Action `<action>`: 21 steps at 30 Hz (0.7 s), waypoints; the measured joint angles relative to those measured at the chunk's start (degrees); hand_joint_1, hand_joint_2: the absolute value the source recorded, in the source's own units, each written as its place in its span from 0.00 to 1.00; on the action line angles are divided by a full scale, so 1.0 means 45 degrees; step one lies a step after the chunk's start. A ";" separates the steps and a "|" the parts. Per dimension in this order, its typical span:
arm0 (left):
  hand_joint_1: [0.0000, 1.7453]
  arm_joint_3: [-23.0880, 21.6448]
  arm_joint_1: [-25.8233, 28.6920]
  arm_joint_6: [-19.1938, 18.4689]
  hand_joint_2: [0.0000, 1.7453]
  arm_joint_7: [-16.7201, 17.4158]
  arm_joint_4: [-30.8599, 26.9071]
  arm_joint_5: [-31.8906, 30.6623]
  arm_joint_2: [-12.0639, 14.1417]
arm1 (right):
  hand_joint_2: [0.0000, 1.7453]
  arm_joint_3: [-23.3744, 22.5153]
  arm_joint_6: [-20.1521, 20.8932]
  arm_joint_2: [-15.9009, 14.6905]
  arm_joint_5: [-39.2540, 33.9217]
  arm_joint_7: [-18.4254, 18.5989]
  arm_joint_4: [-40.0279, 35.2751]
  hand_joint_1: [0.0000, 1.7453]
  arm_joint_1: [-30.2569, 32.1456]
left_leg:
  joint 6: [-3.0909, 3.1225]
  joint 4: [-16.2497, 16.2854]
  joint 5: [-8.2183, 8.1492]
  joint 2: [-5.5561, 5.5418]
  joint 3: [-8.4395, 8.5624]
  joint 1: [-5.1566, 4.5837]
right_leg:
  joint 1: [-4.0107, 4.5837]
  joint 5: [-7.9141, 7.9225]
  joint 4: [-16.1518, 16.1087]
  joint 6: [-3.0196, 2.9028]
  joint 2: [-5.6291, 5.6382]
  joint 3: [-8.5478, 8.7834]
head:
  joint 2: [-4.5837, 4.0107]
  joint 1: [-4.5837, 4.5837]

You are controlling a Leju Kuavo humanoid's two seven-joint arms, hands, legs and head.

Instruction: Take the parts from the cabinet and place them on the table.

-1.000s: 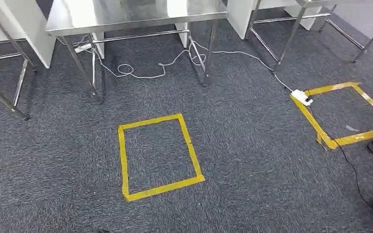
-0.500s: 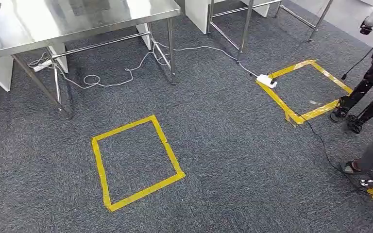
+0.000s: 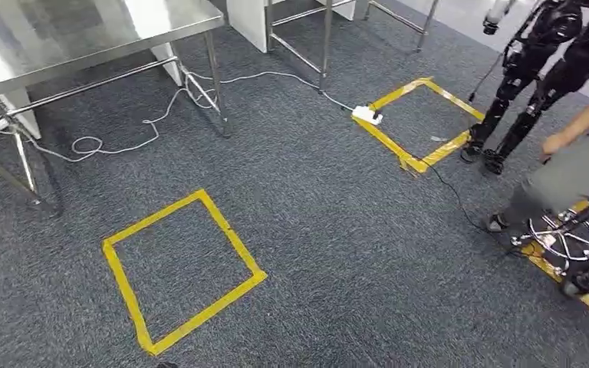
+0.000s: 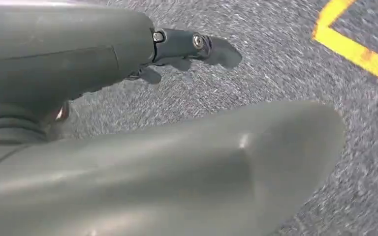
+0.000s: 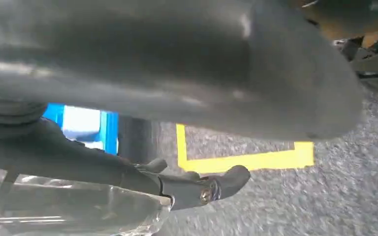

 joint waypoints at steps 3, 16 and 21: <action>0.00 -0.0005 -0.0014 0.0000 0.00 0.0000 0.0000 0.0000 -0.0053 | 0.00 0.0000 0.0000 -0.0049 0.0005 0.0000 0.0000 0.00 0.0054 | -0.0124 0.0008 -0.0041 0.0496 0.0051 0.0045 | -0.0175 0.1028 -0.2773 0.0489 -0.0413 0.1651 | 0.0000 0.0010; 0.00 -0.0010 -0.0019 -0.0015 0.00 -0.0083 0.0015 -0.0101 -0.0073 | 0.00 -0.0019 -0.0068 -0.0063 -0.0146 -0.0044 -0.0005 0.00 0.0013 | -0.0715 0.3761 -0.2032 -0.0674 -0.1396 0.0138 | 0.0070 0.1603 -0.4088 -0.0477 0.0461 0.2184 | 0.0000 -0.0175; 0.00 -0.0010 -0.0030 0.0054 0.00 -0.0039 0.0024 -0.0141 -0.0058 | 0.00 -0.0024 -0.0005 -0.0019 -0.0014 -0.0044 -0.0005 0.00 -0.0064 | -0.0489 0.0498 -0.0489 -0.1886 -0.0022 0.0157 | 0.0163 0.1620 -0.3872 -0.0338 0.1278 0.2033 | 0.0000 -0.0150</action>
